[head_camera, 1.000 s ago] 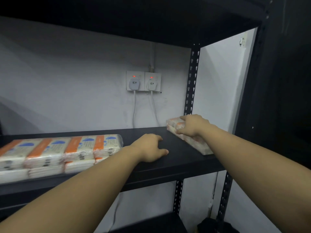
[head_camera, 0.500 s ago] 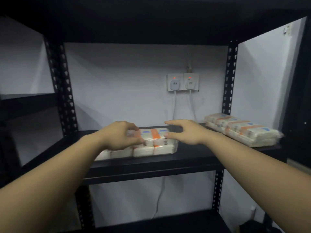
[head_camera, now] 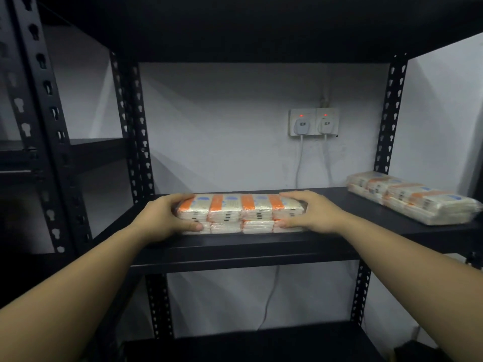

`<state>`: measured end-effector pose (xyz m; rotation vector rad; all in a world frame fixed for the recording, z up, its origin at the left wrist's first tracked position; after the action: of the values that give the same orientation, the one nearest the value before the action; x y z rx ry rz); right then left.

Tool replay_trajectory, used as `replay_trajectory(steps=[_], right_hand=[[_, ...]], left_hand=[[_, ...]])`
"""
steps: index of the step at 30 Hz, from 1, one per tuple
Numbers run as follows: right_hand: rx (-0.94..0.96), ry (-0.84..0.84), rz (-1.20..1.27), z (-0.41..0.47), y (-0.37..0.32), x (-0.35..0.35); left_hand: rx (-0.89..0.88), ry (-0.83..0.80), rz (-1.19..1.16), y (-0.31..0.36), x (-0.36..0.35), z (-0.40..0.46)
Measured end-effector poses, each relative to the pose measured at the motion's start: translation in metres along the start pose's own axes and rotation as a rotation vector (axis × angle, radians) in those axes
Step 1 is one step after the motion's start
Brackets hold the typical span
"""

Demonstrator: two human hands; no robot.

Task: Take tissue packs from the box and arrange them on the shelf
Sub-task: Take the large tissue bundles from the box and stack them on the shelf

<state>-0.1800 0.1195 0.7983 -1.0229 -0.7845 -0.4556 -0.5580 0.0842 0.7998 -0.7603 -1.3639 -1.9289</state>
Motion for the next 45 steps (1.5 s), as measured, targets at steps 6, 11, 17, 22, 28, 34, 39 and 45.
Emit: replay_trajectory(steps=[6,11,17,22,28,34,39,45], right_hand=[[-0.042,0.027,0.07,-0.007,0.01,0.005],[-0.08,0.113,0.066,-0.026,0.009,0.023],[-0.143,0.348,0.007,-0.058,0.023,0.076],[-0.18,0.52,-0.073,-0.085,0.039,0.137],[-0.25,0.659,-0.209,-0.107,0.067,0.202],[-0.359,0.721,-0.305,-0.117,0.099,0.231],[-0.45,0.757,-0.396,-0.12,0.116,0.231],[-0.559,0.771,-0.45,-0.119,0.134,0.219]], left_hand=[[0.046,0.03,-0.23,-0.007,-0.01,0.016],[0.044,-0.004,-0.403,0.002,-0.023,0.04],[-0.105,-0.026,-0.504,0.055,-0.051,0.092],[-0.215,-0.062,-0.612,0.123,-0.093,0.151],[-0.233,-0.117,-0.757,0.209,-0.162,0.219],[-0.279,-0.266,-0.807,0.261,-0.229,0.287],[-0.321,-0.332,-0.851,0.289,-0.269,0.326],[-0.332,-0.435,-0.868,0.304,-0.307,0.351]])
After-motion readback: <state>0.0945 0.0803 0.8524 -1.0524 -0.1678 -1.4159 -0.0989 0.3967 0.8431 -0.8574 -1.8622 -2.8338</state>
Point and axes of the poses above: each hand's wrist, its own z-axis towards the middle knuckle, its own x-axis out of the back of the hand, y = z × x, the point moved 1 cm from there along z, towards the middle knuckle, and after that the axes turned 1 degree about -y, right-handed, at the moved point
